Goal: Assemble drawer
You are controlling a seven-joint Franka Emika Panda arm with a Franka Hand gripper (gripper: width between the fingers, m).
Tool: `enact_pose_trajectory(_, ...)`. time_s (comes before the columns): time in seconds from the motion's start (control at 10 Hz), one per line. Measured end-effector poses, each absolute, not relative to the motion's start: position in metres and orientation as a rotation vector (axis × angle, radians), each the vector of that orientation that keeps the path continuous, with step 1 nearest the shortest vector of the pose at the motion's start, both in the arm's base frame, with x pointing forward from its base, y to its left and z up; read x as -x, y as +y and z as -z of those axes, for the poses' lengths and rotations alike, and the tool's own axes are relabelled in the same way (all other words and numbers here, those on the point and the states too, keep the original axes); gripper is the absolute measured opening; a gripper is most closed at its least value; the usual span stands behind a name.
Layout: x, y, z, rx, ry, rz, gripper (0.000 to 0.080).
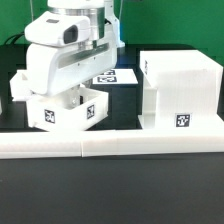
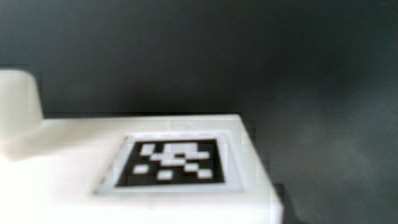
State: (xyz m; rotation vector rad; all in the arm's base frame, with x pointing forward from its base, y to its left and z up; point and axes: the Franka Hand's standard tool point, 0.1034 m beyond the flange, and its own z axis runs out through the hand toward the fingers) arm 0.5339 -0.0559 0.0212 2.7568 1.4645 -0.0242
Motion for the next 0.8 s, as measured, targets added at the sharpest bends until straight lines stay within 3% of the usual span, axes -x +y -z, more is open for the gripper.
enact_pose_trajectory(0.8,-0.5335,-0.0526,-0.0216,-2.365,2.035,0.09,0.0042)
